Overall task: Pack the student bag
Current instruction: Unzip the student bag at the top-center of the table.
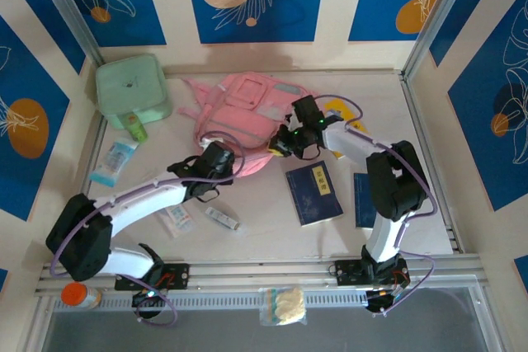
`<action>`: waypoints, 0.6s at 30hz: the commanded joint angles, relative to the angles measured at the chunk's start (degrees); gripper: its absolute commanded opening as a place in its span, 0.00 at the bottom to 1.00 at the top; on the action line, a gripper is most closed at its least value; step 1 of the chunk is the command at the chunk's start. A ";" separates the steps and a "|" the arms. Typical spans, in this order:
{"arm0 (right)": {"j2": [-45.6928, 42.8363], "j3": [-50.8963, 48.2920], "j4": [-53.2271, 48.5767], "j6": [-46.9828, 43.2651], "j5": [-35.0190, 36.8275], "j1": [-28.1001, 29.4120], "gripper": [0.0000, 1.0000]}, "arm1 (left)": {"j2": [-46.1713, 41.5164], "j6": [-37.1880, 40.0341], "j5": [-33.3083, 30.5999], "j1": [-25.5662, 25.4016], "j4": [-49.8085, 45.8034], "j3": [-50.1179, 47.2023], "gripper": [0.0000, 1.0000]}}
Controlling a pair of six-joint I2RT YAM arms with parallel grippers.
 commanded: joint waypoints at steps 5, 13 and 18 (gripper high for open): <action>2.36 7.66 -5.46 -10.99 -2.31 -10.10 0.00 | -2.70 2.31 4.97 4.43 -1.34 -4.51 0.00; -8.35 -2.33 -3.26 2.49 -1.16 -7.05 0.63 | 0.36 2.70 11.41 3.87 5.17 -1.68 0.00; -11.26 -10.46 4.99 17.13 -2.06 1.06 0.73 | 1.82 3.34 12.88 2.90 6.08 -0.48 0.00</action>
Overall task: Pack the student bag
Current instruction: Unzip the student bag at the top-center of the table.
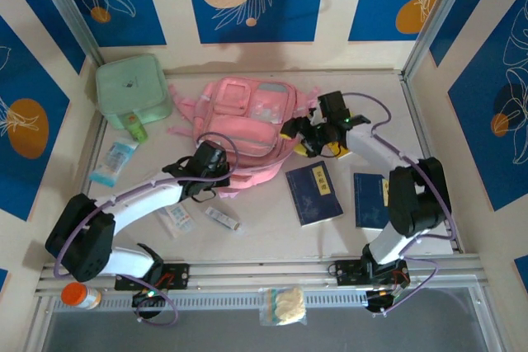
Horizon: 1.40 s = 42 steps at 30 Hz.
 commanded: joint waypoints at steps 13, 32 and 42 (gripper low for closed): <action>8.77 -1.38 8.19 29.58 17.52 17.65 0.76 | -0.95 1.88 1.88 -2.11 2.20 0.64 0.00; 4.76 6.54 -4.13 -2.34 21.78 13.41 0.00 | -8.46 0.08 -8.62 -0.34 -11.45 -0.35 0.00; 0.57 8.07 -12.17 -18.35 7.07 1.12 0.00 | -10.62 2.30 -8.17 9.04 -11.05 -3.88 0.00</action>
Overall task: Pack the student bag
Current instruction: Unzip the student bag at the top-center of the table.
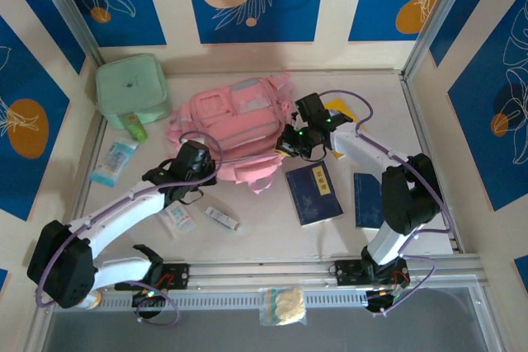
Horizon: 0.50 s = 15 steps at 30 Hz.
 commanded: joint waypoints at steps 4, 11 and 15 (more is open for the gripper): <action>-4.18 -0.70 -1.02 -10.36 -5.83 -7.23 0.00 | 3.82 2.69 -5.29 8.35 -1.81 -0.47 0.00; -3.10 -0.53 -2.62 -16.01 -7.97 -9.22 0.00 | 10.32 4.34 -3.26 15.67 7.38 1.56 0.00; -2.09 0.32 -4.61 -18.42 -6.59 -9.76 0.00 | 14.62 6.00 -3.82 17.95 8.73 5.39 0.00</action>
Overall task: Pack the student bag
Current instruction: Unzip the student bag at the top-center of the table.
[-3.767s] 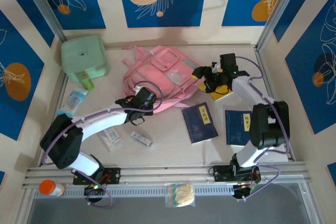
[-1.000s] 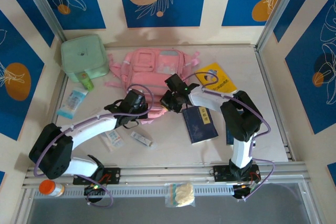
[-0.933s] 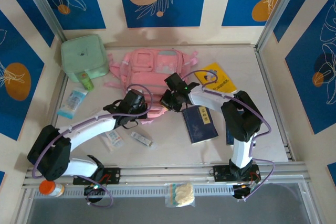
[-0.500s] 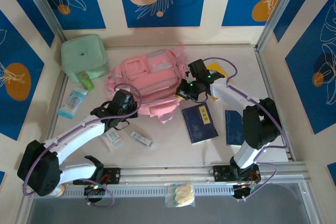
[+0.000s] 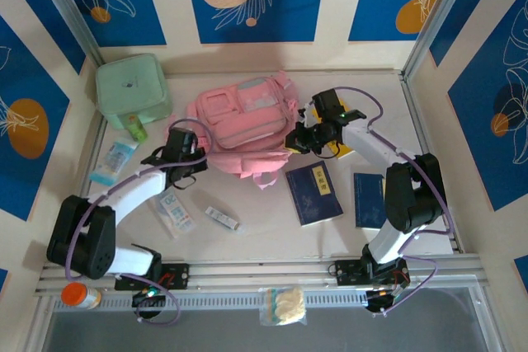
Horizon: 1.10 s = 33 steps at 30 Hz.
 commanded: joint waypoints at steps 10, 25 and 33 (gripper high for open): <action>2.28 3.65 -3.95 -6.96 6.32 -1.19 0.00 | 6.75 4.18 -3.48 8.66 5.68 5.20 0.00; 6.71 8.53 -6.80 -9.60 8.50 -2.94 0.00 | 12.19 6.11 -8.78 7.71 -2.30 11.54 0.00; 8.79 6.73 -0.50 -3.64 4.02 0.92 0.13 | 10.34 6.49 -1.11 6.98 -2.11 11.73 0.13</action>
